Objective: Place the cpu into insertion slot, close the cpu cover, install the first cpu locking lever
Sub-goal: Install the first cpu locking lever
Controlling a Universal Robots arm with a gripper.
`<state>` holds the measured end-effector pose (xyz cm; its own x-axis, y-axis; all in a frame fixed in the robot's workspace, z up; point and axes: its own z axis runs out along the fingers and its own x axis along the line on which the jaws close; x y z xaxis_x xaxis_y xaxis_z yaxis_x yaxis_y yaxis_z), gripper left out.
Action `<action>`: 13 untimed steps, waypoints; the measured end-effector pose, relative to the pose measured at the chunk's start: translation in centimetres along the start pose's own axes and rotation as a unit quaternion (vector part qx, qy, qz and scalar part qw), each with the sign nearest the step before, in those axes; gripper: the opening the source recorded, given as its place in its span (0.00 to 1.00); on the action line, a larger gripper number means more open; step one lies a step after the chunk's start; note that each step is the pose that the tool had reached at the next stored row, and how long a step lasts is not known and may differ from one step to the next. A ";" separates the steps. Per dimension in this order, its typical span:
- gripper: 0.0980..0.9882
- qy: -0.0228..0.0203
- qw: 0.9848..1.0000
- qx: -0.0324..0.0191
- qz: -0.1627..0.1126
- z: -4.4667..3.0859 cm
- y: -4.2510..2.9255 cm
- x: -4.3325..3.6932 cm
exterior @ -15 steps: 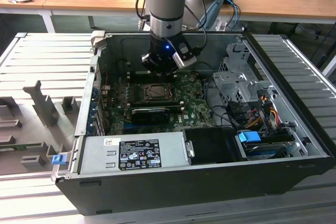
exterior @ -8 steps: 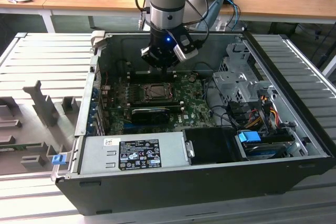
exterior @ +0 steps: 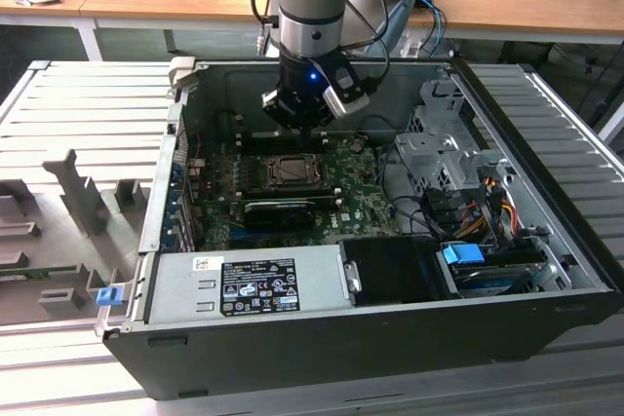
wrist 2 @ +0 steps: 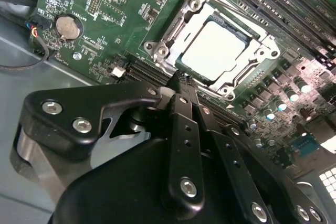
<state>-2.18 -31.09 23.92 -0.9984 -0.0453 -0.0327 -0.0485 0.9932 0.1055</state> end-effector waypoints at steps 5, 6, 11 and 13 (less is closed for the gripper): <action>0.01 0.000 1.000 0.000 0.000 -0.02 -0.20 0.01; 0.01 0.000 1.000 0.000 0.000 -0.03 -0.24 0.01; 0.01 0.000 1.000 0.000 0.000 -0.05 -0.44 0.02; 0.01 0.000 1.000 0.000 0.000 -0.05 -0.51 0.02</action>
<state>-2.18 -31.60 23.91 -0.9984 -0.0453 -0.0328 -0.0485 0.9932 0.1056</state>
